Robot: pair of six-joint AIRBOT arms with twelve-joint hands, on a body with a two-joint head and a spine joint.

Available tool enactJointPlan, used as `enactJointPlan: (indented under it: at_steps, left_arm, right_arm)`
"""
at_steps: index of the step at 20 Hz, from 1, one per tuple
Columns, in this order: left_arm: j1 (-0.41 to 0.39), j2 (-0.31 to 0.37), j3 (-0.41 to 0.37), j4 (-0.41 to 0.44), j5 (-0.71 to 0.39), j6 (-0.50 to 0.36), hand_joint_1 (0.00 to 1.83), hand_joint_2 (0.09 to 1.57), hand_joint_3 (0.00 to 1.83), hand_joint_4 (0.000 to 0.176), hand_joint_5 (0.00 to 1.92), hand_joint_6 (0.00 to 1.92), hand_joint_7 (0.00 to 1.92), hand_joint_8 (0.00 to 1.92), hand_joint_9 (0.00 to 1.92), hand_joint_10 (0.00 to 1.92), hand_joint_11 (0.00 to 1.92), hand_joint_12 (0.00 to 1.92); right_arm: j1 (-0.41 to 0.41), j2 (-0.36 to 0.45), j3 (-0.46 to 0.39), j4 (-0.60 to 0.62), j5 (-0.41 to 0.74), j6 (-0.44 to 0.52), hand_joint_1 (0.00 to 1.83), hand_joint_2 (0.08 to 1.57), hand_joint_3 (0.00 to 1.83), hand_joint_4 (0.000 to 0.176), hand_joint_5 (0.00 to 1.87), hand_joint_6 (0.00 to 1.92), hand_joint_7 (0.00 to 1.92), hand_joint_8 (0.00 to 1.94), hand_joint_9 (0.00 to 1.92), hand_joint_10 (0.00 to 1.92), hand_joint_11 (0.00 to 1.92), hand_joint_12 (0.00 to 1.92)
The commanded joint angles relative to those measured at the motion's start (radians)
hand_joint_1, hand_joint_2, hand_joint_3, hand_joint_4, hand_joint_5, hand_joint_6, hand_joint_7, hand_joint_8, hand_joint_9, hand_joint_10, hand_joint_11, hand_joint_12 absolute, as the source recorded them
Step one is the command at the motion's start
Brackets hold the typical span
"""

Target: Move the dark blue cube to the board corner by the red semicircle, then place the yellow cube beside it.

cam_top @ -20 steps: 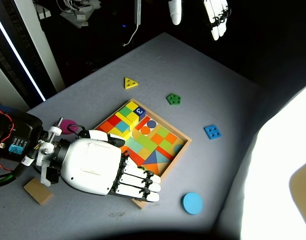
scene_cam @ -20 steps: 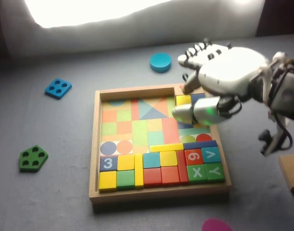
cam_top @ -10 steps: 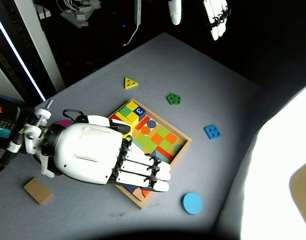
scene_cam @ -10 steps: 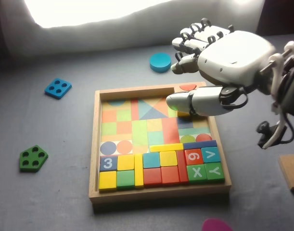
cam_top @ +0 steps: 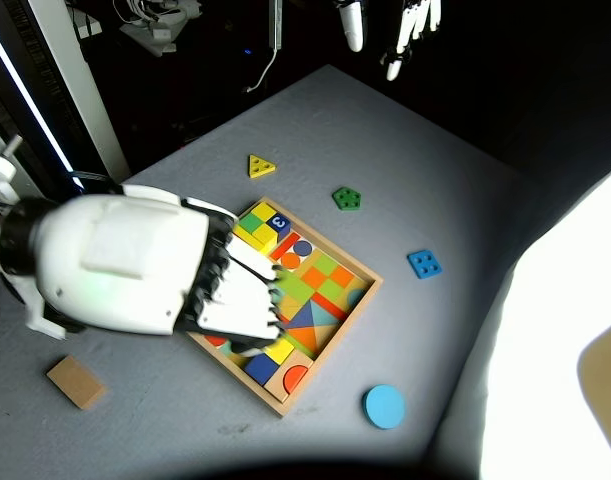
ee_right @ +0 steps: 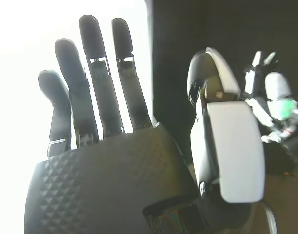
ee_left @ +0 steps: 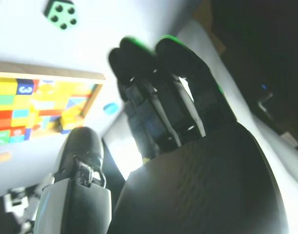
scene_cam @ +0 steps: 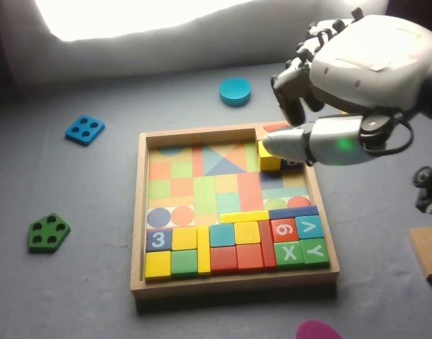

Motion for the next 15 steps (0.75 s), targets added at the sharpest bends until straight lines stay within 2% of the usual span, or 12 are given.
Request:
enactJointPlan:
  at_steps: [1,3,5,6,8,11,12,13,14,15]
  left_arm:
    - [-0.013,0.004,-0.008,0.044,-0.075,0.003,0.38,1.4,0.0,0.0,0.57,0.99,0.88,1.33,0.91,1.57,0.8,1.81]
    - [-0.015,0.004,-0.008,0.044,-0.074,0.003,0.37,1.4,0.0,0.0,0.57,1.03,0.86,1.37,0.89,1.62,0.81,1.86]
    - [-0.015,0.004,-0.008,0.044,-0.074,0.003,0.35,1.4,0.0,0.0,0.57,1.06,0.87,1.41,0.9,1.67,0.85,1.91]
    - [-0.016,0.004,-0.008,0.044,-0.074,0.003,0.34,1.41,0.0,0.0,0.56,1.08,0.86,1.44,0.89,1.7,0.84,1.92]
    - [-0.016,0.004,-0.009,0.044,-0.074,0.003,0.34,1.42,0.0,0.0,0.55,1.16,0.89,1.43,0.91,1.71,0.8,1.92]
    - [-0.016,0.004,-0.009,0.044,-0.072,0.003,0.32,1.43,0.0,0.0,0.54,1.36,0.9,1.5,0.92,1.77,0.85,1.92]
    - [-0.016,0.004,-0.009,0.044,-0.072,0.003,0.58,1.43,0.01,0.1,0.48,1.69,0.9,1.53,0.92,1.78,0.86,1.92]
    - [-0.016,0.004,-0.009,0.044,-0.072,0.003,0.62,1.43,0.01,0.161,0.46,1.77,0.9,1.54,0.92,1.78,0.86,1.92]
    - [-0.016,0.004,-0.009,0.044,-0.072,0.003,0.4,1.42,0.0,0.0,0.52,1.51,0.9,1.51,0.92,1.78,0.84,1.92]
    - [-0.016,0.004,-0.009,0.044,-0.072,0.003,0.32,1.43,0.01,0.0,0.56,1.44,0.9,1.5,0.92,1.77,0.84,1.92]
  right_arm:
    - [0.021,0.016,-0.001,-0.016,0.109,0.0,0.04,1.22,0.0,0.0,0.79,1.24,0.73,1.58,0.55,1.92,0.4,1.92]
    - [0.049,0.034,-0.007,-0.016,0.109,0.011,0.02,1.22,0.0,0.0,0.79,1.24,0.74,1.58,0.57,1.92,0.42,1.92]
    - [0.061,0.039,-0.014,-0.016,0.111,0.021,0.01,1.23,0.0,0.0,0.83,1.12,0.77,1.57,0.6,1.92,0.44,1.92]
    - [0.057,0.039,-0.022,-0.016,0.116,0.02,0.0,1.23,0.0,0.0,0.86,1.13,0.8,1.54,0.62,1.92,0.44,1.92]
    - [0.052,0.039,-0.035,-0.016,0.134,0.008,0.0,1.22,0.0,0.0,0.89,1.38,0.86,1.56,0.66,1.92,0.45,1.92]
    - [0.039,0.031,-0.04,-0.016,0.14,0.01,0.0,1.21,0.0,0.0,0.92,1.43,0.91,1.58,0.74,1.92,0.51,1.92]
    - [0.037,0.026,-0.04,-0.016,0.139,0.003,0.0,1.21,0.0,0.0,0.92,1.42,0.91,1.57,0.74,1.92,0.51,1.92]
    - [0.037,0.026,-0.04,-0.016,0.139,0.006,0.0,1.21,0.0,0.0,0.92,1.42,0.92,1.58,0.75,1.92,0.54,1.92]
    - [0.037,0.025,-0.04,-0.016,0.137,0.006,0.0,1.22,0.0,0.0,0.91,1.44,0.9,1.6,0.75,1.92,0.55,1.92]
    - [0.037,0.025,-0.04,-0.016,0.137,0.006,0.0,1.22,0.0,0.0,0.9,1.44,0.89,1.6,0.73,1.92,0.52,1.92]
